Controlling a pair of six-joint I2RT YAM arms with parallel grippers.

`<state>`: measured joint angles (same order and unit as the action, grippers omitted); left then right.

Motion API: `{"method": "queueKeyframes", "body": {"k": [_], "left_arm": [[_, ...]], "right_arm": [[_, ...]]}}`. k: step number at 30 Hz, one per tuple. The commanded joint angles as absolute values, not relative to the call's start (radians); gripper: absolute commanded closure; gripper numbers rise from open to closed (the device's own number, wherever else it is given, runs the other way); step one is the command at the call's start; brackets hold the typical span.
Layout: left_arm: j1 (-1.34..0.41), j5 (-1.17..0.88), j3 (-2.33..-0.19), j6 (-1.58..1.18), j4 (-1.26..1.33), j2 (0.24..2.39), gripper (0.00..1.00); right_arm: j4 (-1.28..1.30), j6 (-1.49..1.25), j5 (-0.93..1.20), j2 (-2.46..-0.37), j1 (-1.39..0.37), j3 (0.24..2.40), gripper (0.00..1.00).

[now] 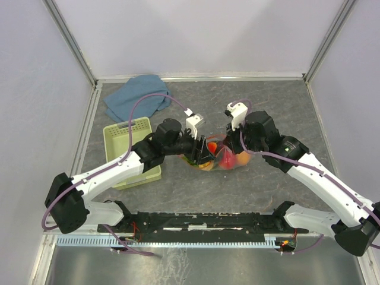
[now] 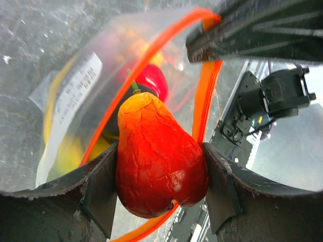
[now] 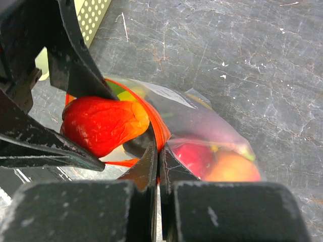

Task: Place the food in the zip-top bag and seal the zipper
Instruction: Place the fake fruit in the zipper food storage bag.

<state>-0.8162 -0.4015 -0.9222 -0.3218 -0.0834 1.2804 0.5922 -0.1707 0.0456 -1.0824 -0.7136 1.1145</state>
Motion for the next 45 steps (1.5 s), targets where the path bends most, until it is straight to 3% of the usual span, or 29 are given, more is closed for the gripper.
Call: {"method": "queueKeyframes", "body": {"k": [1, 15, 26, 31, 36, 45], "left_arm": [[-0.821, -0.358, -0.992, -0.258, -0.056, 1.278, 0.55], [-0.821, -0.285, -1.058, -0.346, -0.024, 1.381, 0.52], [-0.821, -0.165, -1.048, -0.403, -0.033, 1.387, 0.28], [-0.821, -0.062, -1.057, -0.450, -0.082, 1.387, 0.25], [-0.821, -0.095, -1.070, -0.511, -0.082, 1.388, 0.26], [-0.877, -0.131, -1.062, -0.545, -0.031, 1.408, 0.37]], "right_arm": [[0.527, -0.144, 0.093, -1.038, -0.718, 1.111, 0.98], [0.509, -0.139, 0.154, -1.032, -0.719, 1.109, 0.98], [0.497, -0.146, 0.155, -1.030, -0.718, 1.101, 0.98], [0.489, -0.157, 0.159, -1.032, -0.719, 1.096, 0.98], [0.452, -0.185, 0.179, -1.035, -0.718, 1.080, 0.98], [0.397, -0.232, 0.177, -1.049, -0.718, 1.062, 0.98]]}}
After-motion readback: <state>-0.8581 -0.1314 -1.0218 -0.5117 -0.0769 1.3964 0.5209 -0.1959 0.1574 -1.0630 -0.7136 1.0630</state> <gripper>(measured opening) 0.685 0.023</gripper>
